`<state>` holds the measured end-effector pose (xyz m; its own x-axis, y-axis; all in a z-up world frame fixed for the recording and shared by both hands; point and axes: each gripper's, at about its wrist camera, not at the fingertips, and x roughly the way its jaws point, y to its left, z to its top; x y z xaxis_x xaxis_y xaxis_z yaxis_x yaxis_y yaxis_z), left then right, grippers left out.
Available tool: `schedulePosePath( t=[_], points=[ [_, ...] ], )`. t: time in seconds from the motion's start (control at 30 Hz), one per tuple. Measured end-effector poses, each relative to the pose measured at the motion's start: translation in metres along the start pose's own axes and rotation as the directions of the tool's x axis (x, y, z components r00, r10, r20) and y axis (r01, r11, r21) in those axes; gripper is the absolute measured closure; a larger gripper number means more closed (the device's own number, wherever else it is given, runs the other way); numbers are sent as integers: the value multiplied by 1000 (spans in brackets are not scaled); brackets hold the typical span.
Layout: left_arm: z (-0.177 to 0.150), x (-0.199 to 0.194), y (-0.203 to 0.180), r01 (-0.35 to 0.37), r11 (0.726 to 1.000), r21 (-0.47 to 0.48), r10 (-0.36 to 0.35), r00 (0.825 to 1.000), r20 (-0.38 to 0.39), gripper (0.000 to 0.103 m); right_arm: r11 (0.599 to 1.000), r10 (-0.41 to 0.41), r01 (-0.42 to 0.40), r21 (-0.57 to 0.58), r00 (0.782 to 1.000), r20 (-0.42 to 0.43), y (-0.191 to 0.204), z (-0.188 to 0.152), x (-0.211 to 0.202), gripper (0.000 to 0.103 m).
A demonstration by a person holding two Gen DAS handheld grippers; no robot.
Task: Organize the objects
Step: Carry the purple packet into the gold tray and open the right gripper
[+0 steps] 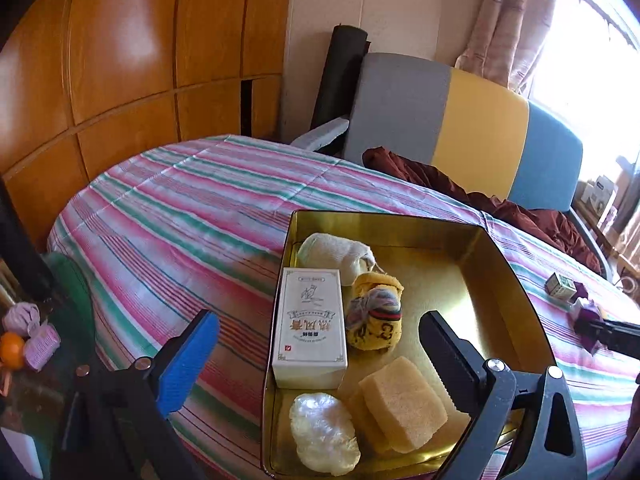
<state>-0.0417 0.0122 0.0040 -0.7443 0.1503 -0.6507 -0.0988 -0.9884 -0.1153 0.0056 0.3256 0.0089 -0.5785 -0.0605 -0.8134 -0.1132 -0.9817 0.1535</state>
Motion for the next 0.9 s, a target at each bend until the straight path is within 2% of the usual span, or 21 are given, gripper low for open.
schedulePosePath(
  t=[0.17,0.37,0.57,0.6,0.67,0.9],
  points=[
    [-4,0,18,-12,999,-53,11,1000,-6,2,993,84,-85,-86,996,-17,64,18,19,67],
    [-5,-3,46,-35,992,-125,36,999,5,2,985,119,-135,-108,983,-140,116,17,70,67],
    [-6,-1,59,-50,986,-162,50,999,-8,2,980,174,-193,-58,957,-232,138,11,112,65],
    [-6,0,60,-48,985,-164,46,999,-12,2,978,184,-202,-54,954,-236,140,10,114,61],
    [-8,0,61,-40,985,-166,39,999,-12,2,973,205,-223,-53,951,-231,143,6,111,53],
    [-7,-2,53,-22,990,-137,21,1000,-7,2,973,222,-230,-36,962,-159,127,1,83,52]
  ],
)
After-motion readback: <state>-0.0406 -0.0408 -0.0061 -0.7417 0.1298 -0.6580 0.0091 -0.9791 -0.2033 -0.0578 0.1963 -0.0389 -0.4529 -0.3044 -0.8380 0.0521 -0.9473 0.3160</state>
